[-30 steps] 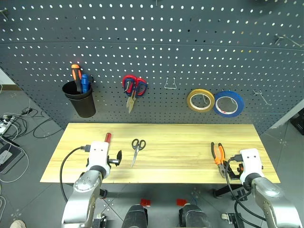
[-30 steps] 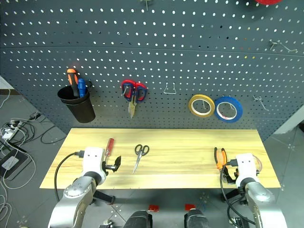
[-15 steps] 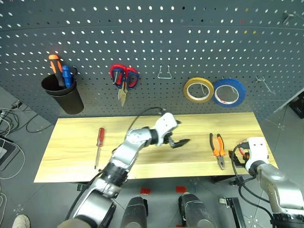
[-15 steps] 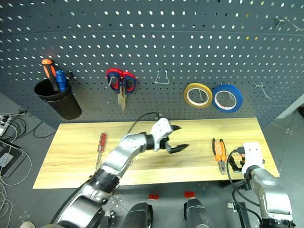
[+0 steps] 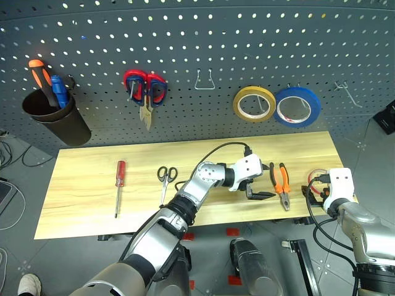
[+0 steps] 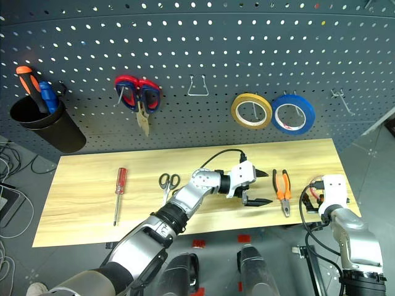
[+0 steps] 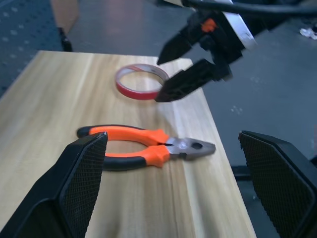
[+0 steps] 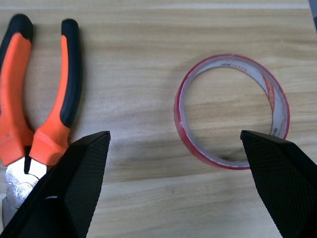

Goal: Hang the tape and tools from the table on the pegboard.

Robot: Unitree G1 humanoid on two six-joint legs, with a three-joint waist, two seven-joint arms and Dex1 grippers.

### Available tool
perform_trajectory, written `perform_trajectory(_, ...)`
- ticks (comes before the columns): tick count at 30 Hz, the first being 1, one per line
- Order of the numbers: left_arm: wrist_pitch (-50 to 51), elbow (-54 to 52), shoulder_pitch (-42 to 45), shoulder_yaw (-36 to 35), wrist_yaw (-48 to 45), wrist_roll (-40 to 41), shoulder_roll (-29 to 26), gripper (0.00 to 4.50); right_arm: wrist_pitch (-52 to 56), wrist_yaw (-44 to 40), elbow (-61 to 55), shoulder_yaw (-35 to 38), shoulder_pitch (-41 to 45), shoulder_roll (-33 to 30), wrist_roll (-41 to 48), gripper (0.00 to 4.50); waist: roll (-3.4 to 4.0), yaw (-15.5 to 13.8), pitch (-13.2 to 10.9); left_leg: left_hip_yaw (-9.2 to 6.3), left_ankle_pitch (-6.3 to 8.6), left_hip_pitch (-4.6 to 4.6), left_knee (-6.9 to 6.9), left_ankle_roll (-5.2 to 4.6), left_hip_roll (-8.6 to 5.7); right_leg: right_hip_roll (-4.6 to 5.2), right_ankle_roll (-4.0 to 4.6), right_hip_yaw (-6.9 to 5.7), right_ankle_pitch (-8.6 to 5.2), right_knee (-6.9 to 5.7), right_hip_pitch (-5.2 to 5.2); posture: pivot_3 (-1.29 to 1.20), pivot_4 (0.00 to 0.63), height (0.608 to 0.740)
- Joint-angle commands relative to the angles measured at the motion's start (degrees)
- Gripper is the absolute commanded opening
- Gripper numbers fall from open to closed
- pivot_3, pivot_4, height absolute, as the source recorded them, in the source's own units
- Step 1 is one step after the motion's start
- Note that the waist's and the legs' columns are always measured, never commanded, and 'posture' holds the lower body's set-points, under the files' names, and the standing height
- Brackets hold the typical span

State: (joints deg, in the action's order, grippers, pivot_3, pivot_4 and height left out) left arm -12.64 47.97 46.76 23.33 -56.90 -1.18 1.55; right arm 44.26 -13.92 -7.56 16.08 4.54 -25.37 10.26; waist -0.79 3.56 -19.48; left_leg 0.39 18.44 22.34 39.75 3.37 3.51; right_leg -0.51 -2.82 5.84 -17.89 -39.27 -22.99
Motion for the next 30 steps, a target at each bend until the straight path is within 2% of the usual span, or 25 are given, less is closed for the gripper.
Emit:
perform_trajectory(1, -3.1, 1.5, 1.3, 0.1, -0.5, -1.0, 1.9, 4.48, -1.2, -1.2, 1.0, 0.2, 0.1, -0.8, 0.3, 4.5, 0.0, 0.0, -0.3, 0.0, 0.0, 0.26, 0.17, 0.0, -0.02, 0.02, -0.01, 0.01, 0.01, -0.18, -0.25, -0.13, 0.424, 0.74)
perform_trajectory(14, -4.5, 6.1, 3.8, -1.8, 1.0, -2.7, 4.5, 4.48, -9.4, -3.2, 16.7, -0.8, 7.8, -2.8, -1.0, 4.5, 0.05, -0.1, -2.5, -0.07, -0.01, 0.37, 0.21, 0.02, -0.03, 0.03, -0.03, -0.09, 0.01, -0.26, -0.36, -0.1, 0.461, 0.74)
perform_trajectory(21, -4.4, 6.7, 4.4, -2.4, 1.2, -2.8, 5.4, 4.48, -7.3, -3.0, 21.8, 1.1, 11.3, -1.8, 1.7, 4.5, -0.15, -0.3, -3.0, -0.05, -0.06, 0.36, 0.27, 0.08, -0.02, 0.06, -0.04, -0.1, 0.01, -0.37, -0.36, -0.09, 0.476, 0.74)
perform_trajectory(24, -4.2, 7.0, 4.9, -2.9, 1.4, -2.9, 5.8, 4.5, -6.5, -2.7, 22.2, 2.3, 12.2, -0.9, 2.9, 3.92, -0.21, -0.3, -3.2, -0.05, -0.12, 0.36, 0.27, 0.19, -0.01, 0.06, -0.04, -0.1, 0.01, -0.37, -0.36, -0.08, 0.476, 0.74)
perform_trajectory(30, -4.5, 7.7, 5.7, -3.7, 1.8, -3.2, 5.9, 4.5, -6.4, -2.2, 22.4, 2.3, 12.5, -1.0, 2.8, 1.97, -0.27, -0.3, -3.4, -0.05, -0.13, 0.37, 0.25, 0.21, -0.01, 0.06, -0.04, -0.11, 0.01, -0.34, -0.36, -0.08, 0.471, 0.74)
